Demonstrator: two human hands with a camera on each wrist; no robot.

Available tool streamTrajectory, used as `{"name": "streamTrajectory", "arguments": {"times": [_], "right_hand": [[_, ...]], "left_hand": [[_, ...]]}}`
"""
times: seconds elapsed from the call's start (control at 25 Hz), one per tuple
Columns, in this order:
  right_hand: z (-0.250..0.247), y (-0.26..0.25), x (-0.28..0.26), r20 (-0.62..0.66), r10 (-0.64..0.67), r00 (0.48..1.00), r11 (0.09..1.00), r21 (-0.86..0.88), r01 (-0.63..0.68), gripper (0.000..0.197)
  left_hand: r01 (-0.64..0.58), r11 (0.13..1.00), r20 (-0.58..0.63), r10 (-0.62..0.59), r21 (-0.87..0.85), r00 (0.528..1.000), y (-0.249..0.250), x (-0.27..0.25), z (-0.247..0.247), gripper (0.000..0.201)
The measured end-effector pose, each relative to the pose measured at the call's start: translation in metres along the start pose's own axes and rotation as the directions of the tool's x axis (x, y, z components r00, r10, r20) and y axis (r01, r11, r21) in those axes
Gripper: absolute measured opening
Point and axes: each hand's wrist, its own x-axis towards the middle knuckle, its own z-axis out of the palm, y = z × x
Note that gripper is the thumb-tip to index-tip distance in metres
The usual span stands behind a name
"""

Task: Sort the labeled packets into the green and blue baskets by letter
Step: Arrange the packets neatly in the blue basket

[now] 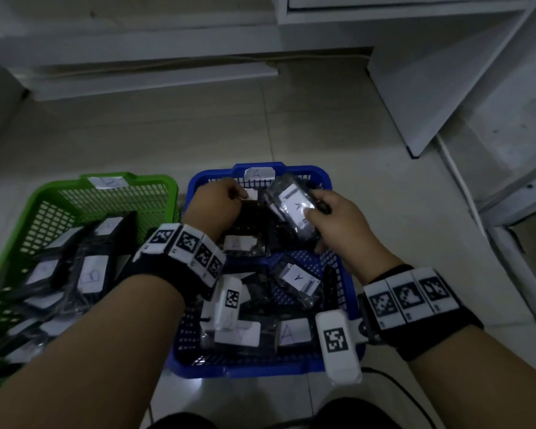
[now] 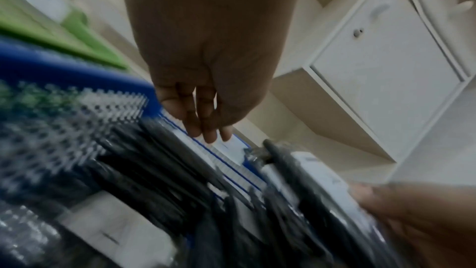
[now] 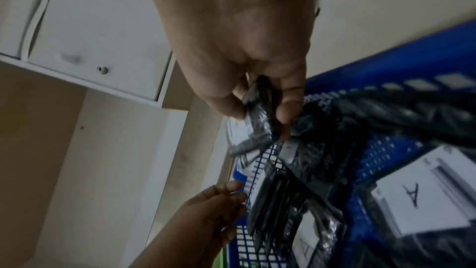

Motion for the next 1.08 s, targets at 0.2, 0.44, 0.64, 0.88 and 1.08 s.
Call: {"name": "streamTrajectory", "arguments": {"times": [0.2,0.44,0.64,0.88,1.08], "right_hand": [[0.061,-0.01,0.004,0.319,0.049,0.947,0.946,-0.318,0.058,0.039],[0.105,0.009,0.021,0.056,0.02,0.998,0.9,-0.436,0.007,0.042],[0.105,0.002,0.009,0.273,0.07,0.96,0.71,-0.69,0.144,0.049],[0.1,-0.012,0.013,0.329,0.105,0.939,0.633,-0.75,0.192,0.042],[0.09,-0.01,0.016,0.066,-0.032,0.997,0.844,-0.532,0.062,0.03]], "left_hand": [[0.039,0.999,-0.031,-0.039,0.016,0.999,-0.038,-0.017,-0.031,0.02],[-0.273,0.886,0.294,0.165,0.376,0.941,-0.062,-0.03,-0.028,0.035],[-0.415,0.721,0.47,0.14,0.554,0.871,-0.06,-0.039,-0.022,0.07],[-0.407,0.705,0.449,0.139,0.581,0.883,-0.055,-0.035,-0.02,0.038],[-0.343,0.83,0.217,0.272,0.441,0.937,-0.055,-0.03,-0.021,0.033]]}}
